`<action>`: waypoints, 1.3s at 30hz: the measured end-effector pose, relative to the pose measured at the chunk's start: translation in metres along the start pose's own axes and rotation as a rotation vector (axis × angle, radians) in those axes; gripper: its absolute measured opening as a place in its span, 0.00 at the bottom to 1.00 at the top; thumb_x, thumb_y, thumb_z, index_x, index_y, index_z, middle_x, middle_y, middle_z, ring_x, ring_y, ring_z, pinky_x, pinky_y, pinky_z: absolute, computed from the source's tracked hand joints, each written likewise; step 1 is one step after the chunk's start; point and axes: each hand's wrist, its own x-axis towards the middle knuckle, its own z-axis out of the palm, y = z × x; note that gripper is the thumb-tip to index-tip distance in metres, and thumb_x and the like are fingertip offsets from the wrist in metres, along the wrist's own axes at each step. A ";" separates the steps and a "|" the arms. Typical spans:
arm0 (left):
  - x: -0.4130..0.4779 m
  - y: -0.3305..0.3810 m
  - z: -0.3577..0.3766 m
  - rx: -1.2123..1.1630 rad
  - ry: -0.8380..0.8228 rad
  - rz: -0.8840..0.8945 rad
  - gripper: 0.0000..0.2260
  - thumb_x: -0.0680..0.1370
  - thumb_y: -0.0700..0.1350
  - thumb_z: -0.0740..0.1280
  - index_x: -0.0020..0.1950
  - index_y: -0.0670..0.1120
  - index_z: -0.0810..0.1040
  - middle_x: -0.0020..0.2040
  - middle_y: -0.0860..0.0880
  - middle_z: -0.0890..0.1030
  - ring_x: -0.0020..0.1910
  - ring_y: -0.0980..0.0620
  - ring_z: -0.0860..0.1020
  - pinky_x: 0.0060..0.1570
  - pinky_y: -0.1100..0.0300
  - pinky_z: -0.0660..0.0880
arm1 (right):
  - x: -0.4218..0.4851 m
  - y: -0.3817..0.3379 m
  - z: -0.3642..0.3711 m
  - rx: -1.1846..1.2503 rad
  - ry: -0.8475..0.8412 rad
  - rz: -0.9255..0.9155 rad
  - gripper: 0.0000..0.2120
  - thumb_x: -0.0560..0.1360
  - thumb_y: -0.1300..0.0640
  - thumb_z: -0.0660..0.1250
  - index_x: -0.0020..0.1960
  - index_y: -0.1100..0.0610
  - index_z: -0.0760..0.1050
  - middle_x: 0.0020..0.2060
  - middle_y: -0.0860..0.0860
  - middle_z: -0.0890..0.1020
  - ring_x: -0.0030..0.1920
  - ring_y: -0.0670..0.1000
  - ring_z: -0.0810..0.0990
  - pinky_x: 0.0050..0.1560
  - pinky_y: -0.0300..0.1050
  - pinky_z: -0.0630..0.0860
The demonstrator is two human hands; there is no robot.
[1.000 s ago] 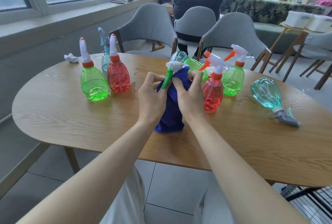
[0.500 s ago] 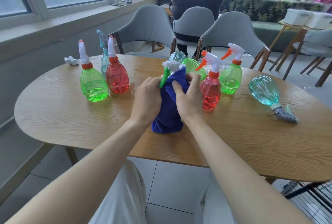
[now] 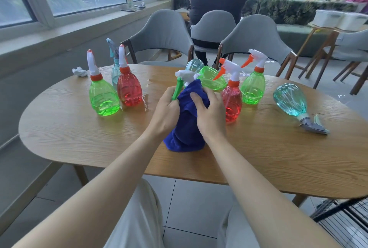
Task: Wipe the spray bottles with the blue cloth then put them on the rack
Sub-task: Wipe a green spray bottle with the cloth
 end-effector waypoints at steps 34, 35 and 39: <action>0.018 0.060 0.005 -0.171 0.231 -0.135 0.26 0.84 0.66 0.61 0.50 0.44 0.85 0.43 0.50 0.86 0.43 0.52 0.82 0.51 0.54 0.80 | 0.003 -0.041 0.005 -0.090 -0.144 -0.167 0.18 0.87 0.46 0.56 0.70 0.51 0.76 0.61 0.47 0.80 0.63 0.50 0.77 0.66 0.50 0.72; 0.020 0.059 0.004 -0.186 0.266 -0.159 0.26 0.83 0.67 0.62 0.48 0.47 0.85 0.44 0.51 0.87 0.46 0.51 0.84 0.56 0.51 0.82 | -0.002 -0.035 0.011 -0.237 -0.189 -0.274 0.22 0.85 0.48 0.57 0.78 0.51 0.69 0.69 0.49 0.77 0.70 0.52 0.72 0.72 0.52 0.69; 0.020 0.055 -0.001 -0.219 0.242 -0.219 0.26 0.79 0.69 0.63 0.48 0.47 0.86 0.45 0.49 0.88 0.50 0.45 0.87 0.61 0.42 0.82 | 0.002 -0.030 0.012 -0.435 -0.164 -0.354 0.25 0.85 0.48 0.57 0.79 0.56 0.66 0.71 0.54 0.74 0.71 0.58 0.73 0.67 0.59 0.74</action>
